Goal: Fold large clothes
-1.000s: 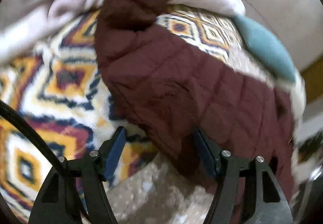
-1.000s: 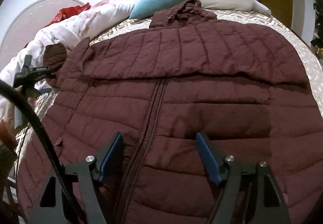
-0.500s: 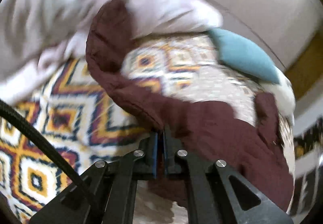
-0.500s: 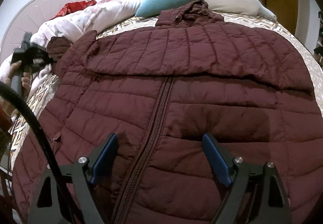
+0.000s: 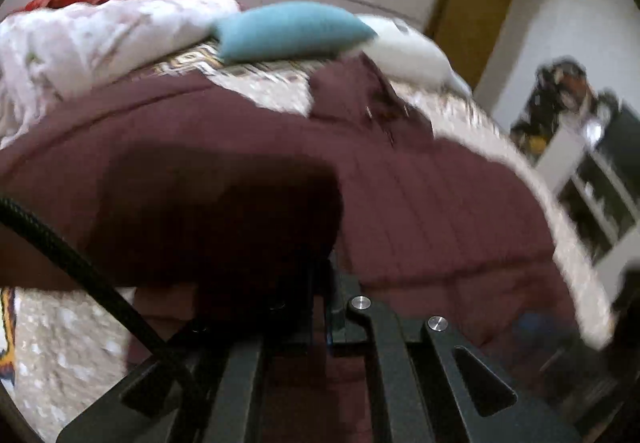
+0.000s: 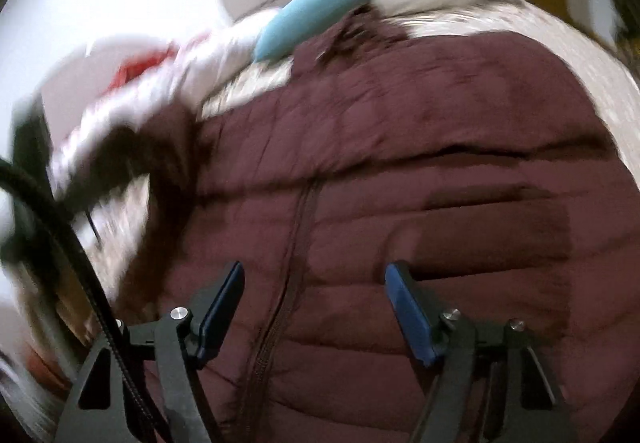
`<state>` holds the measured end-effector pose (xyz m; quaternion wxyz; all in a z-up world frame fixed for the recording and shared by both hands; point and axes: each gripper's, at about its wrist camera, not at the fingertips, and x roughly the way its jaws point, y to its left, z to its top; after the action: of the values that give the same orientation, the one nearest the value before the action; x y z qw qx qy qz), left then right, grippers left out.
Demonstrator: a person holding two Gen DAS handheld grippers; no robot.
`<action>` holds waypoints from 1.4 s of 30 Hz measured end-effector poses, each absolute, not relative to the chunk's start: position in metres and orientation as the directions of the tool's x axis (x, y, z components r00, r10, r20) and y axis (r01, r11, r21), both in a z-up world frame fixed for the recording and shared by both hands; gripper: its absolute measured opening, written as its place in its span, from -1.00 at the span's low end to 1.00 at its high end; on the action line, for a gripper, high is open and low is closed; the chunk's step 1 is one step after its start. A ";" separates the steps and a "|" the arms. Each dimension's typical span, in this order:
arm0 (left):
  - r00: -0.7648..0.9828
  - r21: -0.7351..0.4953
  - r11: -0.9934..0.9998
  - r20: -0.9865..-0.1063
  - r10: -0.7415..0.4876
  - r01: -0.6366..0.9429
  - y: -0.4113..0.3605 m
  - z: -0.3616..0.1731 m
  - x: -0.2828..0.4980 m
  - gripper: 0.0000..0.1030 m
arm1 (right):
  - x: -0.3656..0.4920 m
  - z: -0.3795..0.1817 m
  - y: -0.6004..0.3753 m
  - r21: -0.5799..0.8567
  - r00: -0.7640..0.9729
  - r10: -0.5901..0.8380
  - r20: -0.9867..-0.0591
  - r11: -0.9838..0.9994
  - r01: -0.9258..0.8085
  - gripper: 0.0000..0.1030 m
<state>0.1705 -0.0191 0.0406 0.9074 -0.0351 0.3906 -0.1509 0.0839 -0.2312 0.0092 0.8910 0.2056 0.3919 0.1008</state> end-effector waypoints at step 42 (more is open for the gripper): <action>0.670 0.131 0.957 -0.739 -0.079 0.258 -0.074 -0.013 0.171 -0.97 | 0.186 0.122 0.130 -0.482 0.660 -0.104 -0.744 0.767 -0.423 -0.76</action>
<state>0.1713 -0.0742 -0.0130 0.9066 0.1129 0.3957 -0.0929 0.1862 0.1299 0.1218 0.8498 -0.3282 0.4017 0.0938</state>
